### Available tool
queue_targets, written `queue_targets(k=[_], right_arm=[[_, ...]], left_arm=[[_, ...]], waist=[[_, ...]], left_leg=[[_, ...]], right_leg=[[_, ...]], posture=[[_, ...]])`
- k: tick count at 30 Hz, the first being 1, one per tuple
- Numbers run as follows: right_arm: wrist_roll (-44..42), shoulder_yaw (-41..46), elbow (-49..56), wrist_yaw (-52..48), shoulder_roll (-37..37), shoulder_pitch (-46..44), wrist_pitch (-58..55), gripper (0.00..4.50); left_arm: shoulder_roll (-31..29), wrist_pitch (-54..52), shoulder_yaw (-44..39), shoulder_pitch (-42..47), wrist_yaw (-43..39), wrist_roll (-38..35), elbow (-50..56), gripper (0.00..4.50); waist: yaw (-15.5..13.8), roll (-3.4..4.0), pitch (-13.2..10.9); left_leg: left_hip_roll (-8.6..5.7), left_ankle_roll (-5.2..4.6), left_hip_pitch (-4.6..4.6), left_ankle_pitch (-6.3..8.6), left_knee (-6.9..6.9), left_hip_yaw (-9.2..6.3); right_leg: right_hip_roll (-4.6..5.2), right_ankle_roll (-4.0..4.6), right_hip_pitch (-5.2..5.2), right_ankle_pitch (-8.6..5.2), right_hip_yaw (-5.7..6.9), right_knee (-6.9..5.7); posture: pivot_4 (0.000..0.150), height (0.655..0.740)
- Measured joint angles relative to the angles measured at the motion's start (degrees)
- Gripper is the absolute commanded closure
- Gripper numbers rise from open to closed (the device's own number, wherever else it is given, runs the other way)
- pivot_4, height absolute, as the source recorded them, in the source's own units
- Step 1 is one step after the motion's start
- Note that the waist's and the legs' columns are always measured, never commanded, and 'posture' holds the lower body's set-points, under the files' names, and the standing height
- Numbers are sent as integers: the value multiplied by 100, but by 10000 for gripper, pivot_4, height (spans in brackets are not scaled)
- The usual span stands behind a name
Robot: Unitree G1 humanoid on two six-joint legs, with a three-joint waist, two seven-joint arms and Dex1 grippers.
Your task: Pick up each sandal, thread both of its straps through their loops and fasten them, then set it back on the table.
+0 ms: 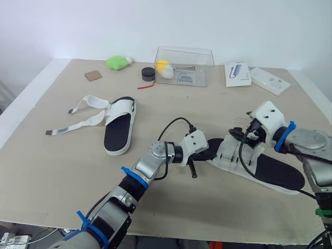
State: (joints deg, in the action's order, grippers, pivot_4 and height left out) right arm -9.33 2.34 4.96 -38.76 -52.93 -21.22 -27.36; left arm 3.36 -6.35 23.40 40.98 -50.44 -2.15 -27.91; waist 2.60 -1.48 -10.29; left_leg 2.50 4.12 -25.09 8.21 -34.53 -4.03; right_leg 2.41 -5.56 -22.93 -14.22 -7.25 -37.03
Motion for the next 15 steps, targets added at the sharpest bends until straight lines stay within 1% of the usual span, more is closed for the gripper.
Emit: queue_targets(k=[4, 8, 10, 11, 13, 15], right_arm=[[189, 2, -138, -115, -173, 68, 271, 384], [221, 22, -236, -154, -169, 67, 369, 384], [109, 121, -312, -196, -98, 38, 366, 384], [-65, 349, -449, -232, 54, 5, 442, 384], [-292, 783, -588, -484, 137, 90, 1400, 384], [-319, 1052, -597, -682, 104, 199, 2172, 384]], left_arm=[[5, 1, -1, 0, 1, 0, 1, 45000], [5, 0, -1, 0, 1, 0, 2, 45000], [4, -2, -3, -1, 3, -1, 4, 45000], [1, -17, -17, -22, 6, -7, 24, 45000], [-5, -35, -77, -107, 8, -53, 98, 45000], [-4, -83, -102, -133, 0, -101, 162, 45000]], waist=[[-4, 0, 0], [-3, 0, 0], [-3, -1, 0], [-1, -1, -1], [2, 7, -3], [4, 7, -2]], left_leg=[[-1, 0, 1, 0, -2, 0], [-1, 0, 3, -1, -4, 0], [-1, 0, 3, -2, -6, 0], [-1, 0, 2, -2, -7, 0], [-2, 0, 2, -2, -3, 0], [0, 0, 3, -2, 1, 0]], right_leg=[[2, -1, 4, 1, 0, 0], [1, 2, 5, 2, 0, 0], [2, 3, 6, 3, 0, 0], [2, 2, 6, 4, -1, 0], [1, -6, 5, 5, -1, 0], [-1, -6, 5, 2, 0, 0]], posture=[[1500, 7400], [1500, 7400], [1500, 7400], [1500, 7400], [1500, 7400], [1500, 7400]])
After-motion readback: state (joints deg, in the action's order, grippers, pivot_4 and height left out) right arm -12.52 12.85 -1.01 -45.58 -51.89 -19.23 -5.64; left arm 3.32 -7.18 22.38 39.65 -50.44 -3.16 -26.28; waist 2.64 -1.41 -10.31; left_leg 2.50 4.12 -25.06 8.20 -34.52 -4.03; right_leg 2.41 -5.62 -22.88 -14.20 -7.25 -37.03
